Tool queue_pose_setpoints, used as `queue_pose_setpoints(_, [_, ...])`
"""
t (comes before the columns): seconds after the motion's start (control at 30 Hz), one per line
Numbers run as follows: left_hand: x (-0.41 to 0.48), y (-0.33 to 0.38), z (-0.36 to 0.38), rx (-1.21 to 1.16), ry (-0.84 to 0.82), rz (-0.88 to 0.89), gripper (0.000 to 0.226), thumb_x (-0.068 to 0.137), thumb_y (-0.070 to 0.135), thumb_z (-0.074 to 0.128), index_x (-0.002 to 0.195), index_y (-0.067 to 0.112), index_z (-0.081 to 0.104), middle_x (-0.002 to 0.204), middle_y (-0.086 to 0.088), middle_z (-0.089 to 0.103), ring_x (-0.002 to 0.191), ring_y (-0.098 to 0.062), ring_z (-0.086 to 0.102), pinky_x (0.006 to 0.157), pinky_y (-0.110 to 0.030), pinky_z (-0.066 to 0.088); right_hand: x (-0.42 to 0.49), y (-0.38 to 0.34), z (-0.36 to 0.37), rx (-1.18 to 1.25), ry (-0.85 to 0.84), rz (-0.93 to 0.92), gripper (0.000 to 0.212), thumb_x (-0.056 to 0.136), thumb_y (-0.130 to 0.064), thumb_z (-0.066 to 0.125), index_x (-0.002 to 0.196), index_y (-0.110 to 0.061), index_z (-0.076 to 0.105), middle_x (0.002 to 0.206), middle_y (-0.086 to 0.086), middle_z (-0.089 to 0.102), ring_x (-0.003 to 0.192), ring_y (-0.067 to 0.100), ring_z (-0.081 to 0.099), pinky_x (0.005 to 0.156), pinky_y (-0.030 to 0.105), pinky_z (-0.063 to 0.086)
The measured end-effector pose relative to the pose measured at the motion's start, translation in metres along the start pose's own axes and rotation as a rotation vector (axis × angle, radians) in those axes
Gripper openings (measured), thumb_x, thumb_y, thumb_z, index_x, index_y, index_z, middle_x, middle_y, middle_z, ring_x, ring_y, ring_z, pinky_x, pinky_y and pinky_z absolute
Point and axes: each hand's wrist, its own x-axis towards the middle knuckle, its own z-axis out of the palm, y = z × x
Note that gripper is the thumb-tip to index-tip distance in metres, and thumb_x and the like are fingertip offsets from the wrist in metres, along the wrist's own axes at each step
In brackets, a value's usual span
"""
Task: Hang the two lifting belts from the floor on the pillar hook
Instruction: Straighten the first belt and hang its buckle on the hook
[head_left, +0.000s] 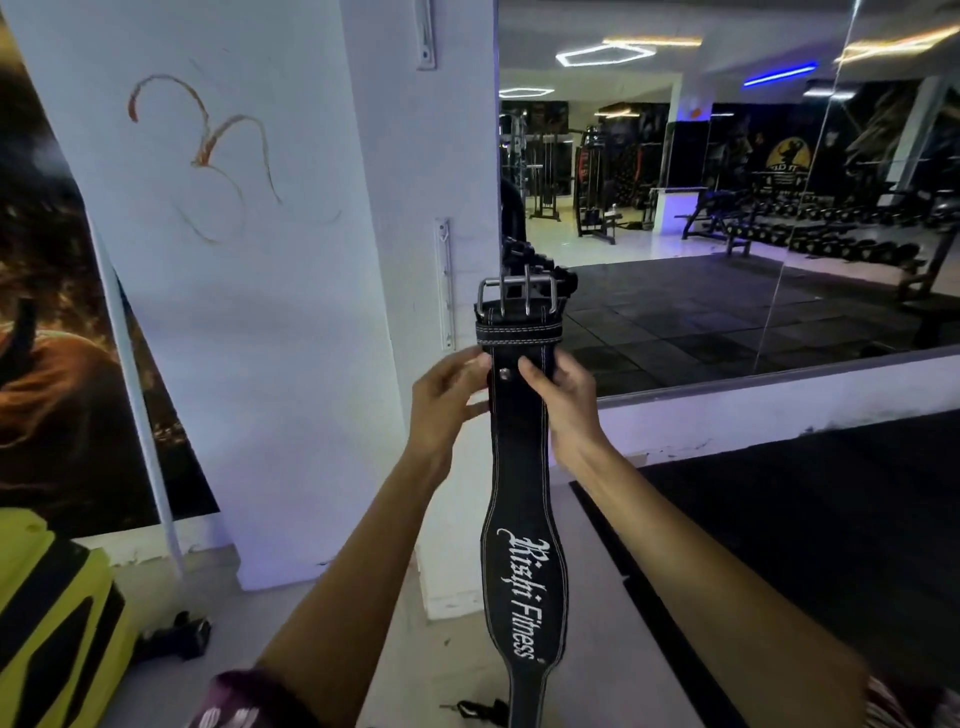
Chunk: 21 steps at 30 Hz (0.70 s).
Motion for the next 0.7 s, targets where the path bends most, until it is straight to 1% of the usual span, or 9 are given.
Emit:
queue_pose_setpoints(0.13, [0.01, 0.01, 0.013, 0.065, 0.034, 0.087, 0.018, 0.087, 0.016, 0.062, 0.096, 0.0, 0.064, 0.087, -0.016, 0.064, 0.081, -0.022, 0.064, 0.063, -0.026, 0.056, -0.008, -0.001, -0.003, -0.036, -0.055, -0.016, 0.025, 0.09, -0.021, 0.055, 0.111, -0.008, 0.06, 0.103, 0.002, 0.067, 0.099, 0.011, 0.064, 0.093, 0.029, 0.049])
queue_pose_setpoints(0.2, [0.009, 0.011, 0.018, 0.038, 0.068, 0.112, 0.012, 0.087, 0.015, 0.062, 0.091, 0.004, 0.066, 0.083, -0.012, 0.066, 0.077, -0.019, 0.065, 0.06, -0.025, 0.055, 0.001, -0.014, -0.003, -0.033, -0.059, 0.003, 0.023, 0.092, -0.03, 0.051, 0.105, -0.013, 0.059, 0.093, -0.007, 0.066, 0.082, -0.007, 0.065, 0.076, 0.013, 0.05])
queue_pose_setpoints(0.27, [0.012, 0.015, 0.02, -0.007, 0.063, 0.091, 0.014, 0.089, 0.02, 0.06, 0.088, 0.008, 0.066, 0.08, -0.006, 0.067, 0.074, -0.015, 0.066, 0.057, -0.024, 0.053, 0.012, -0.025, -0.003, -0.038, -0.035, 0.002, 0.023, 0.091, -0.027, 0.053, 0.103, -0.009, 0.062, 0.089, 0.0, 0.068, 0.076, 0.0, 0.066, 0.07, 0.017, 0.05])
queue_pose_setpoints(0.37, [0.021, 0.031, 0.029, -0.025, 0.1, 0.015, 0.029, 0.09, 0.038, 0.053, 0.082, 0.015, 0.069, 0.078, -0.002, 0.07, 0.071, -0.015, 0.067, 0.059, -0.028, 0.055, 0.017, -0.028, -0.002, -0.052, 0.012, -0.01, 0.024, 0.088, -0.022, 0.058, 0.101, -0.003, 0.064, 0.1, 0.017, 0.068, 0.087, 0.019, 0.063, 0.082, 0.032, 0.05])
queue_pose_setpoints(0.47, [0.033, 0.042, 0.034, 0.076, 0.182, -0.103, 0.04, 0.083, 0.05, 0.058, 0.077, 0.012, 0.069, 0.077, -0.006, 0.071, 0.072, -0.019, 0.068, 0.066, -0.034, 0.056, 0.012, -0.024, 0.002, -0.048, 0.025, -0.006, 0.026, 0.088, -0.021, 0.059, 0.1, 0.002, 0.062, 0.097, 0.019, 0.067, 0.083, 0.021, 0.062, 0.079, 0.032, 0.05])
queue_pose_setpoints(0.53, [0.034, 0.046, 0.027, 0.11, 0.048, -0.219, 0.038, 0.082, 0.049, 0.06, 0.087, 0.012, 0.069, 0.081, -0.003, 0.071, 0.076, -0.02, 0.067, 0.067, -0.032, 0.054, 0.011, -0.023, 0.002, -0.039, 0.063, -0.011, 0.034, 0.088, -0.019, 0.059, 0.101, 0.011, 0.056, 0.103, 0.032, 0.064, 0.084, 0.029, 0.063, 0.083, 0.041, 0.05])
queue_pose_setpoints(0.6, [0.035, 0.043, 0.016, 0.12, -0.1, -0.238, 0.036, 0.084, 0.045, 0.057, 0.095, 0.013, 0.069, 0.086, -0.002, 0.07, 0.081, -0.02, 0.066, 0.07, -0.032, 0.054, 0.01, -0.021, 0.002, -0.043, 0.08, 0.012, 0.039, 0.087, -0.021, 0.06, 0.104, 0.014, 0.055, 0.107, 0.035, 0.062, 0.087, 0.03, 0.061, 0.09, 0.046, 0.049])
queue_pose_setpoints(0.63, [0.035, 0.041, 0.014, 0.111, -0.109, -0.2, 0.035, 0.086, 0.044, 0.055, 0.095, 0.013, 0.069, 0.085, -0.003, 0.069, 0.079, -0.02, 0.066, 0.07, -0.032, 0.055, 0.01, -0.021, 0.002, -0.044, 0.074, 0.025, 0.038, 0.088, -0.022, 0.059, 0.104, 0.012, 0.056, 0.102, 0.03, 0.065, 0.086, 0.026, 0.06, 0.085, 0.042, 0.052])
queue_pose_setpoints(0.7, [0.032, 0.034, 0.02, 0.128, 0.011, -0.049, 0.038, 0.09, 0.044, 0.051, 0.095, 0.01, 0.066, 0.085, -0.005, 0.07, 0.078, -0.02, 0.067, 0.072, -0.035, 0.055, 0.011, -0.025, 0.004, -0.013, 0.028, 0.076, 0.038, 0.089, -0.029, 0.056, 0.103, 0.005, 0.062, 0.092, 0.016, 0.067, 0.08, 0.02, 0.062, 0.069, 0.025, 0.053])
